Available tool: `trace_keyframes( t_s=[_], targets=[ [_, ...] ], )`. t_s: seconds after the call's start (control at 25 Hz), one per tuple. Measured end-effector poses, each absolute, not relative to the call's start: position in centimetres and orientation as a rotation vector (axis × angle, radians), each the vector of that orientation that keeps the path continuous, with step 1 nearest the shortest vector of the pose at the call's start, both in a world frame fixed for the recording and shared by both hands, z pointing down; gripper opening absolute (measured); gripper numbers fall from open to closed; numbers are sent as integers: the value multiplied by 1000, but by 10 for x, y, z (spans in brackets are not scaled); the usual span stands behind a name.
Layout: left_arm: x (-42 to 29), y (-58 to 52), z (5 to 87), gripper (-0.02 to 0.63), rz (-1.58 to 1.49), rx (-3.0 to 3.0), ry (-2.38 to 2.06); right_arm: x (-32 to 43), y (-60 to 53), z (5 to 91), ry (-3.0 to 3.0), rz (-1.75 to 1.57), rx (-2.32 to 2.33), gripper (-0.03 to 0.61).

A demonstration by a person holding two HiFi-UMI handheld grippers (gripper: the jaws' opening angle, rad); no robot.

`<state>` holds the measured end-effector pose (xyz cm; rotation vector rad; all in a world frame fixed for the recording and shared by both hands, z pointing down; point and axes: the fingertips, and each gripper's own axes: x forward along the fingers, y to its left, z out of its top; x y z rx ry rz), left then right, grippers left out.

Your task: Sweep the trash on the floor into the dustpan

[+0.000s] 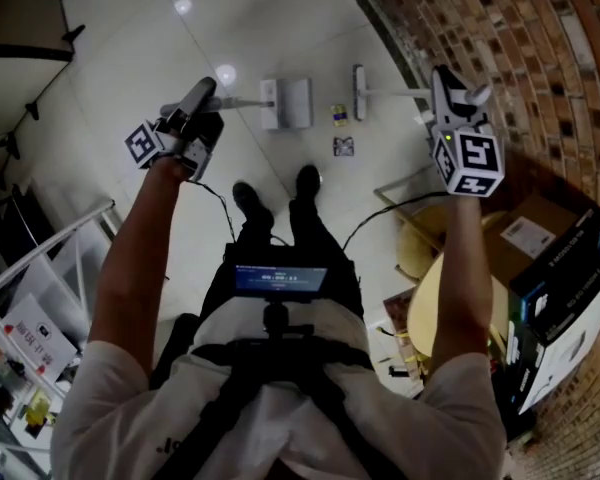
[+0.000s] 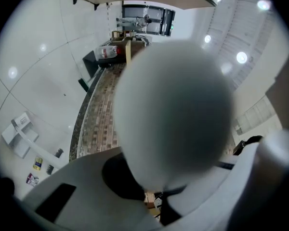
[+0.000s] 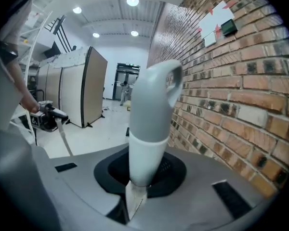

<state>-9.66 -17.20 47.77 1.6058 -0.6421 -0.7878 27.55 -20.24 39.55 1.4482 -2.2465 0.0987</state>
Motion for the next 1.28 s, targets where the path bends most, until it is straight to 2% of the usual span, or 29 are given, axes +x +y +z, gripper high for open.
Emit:
trace_keyframes(
  t_s=[0.24,0.52,1.12,1.28],
  targets=[
    [-62,-198,479,6,-711,1601,-618,339,-188,485,-2050,286,1513,35],
    [-65,-200,479,6,-699,1577,-582,370,-188,488,-1988,515,1869,41],
    [-73,-219,473,8,-637,1553,-433,247,-204,453,-2163,700,1991,46],
    [-84,-220,476,8,-623,1529,-413,230,-194,433,-2166,575,1947,34]
  ],
)
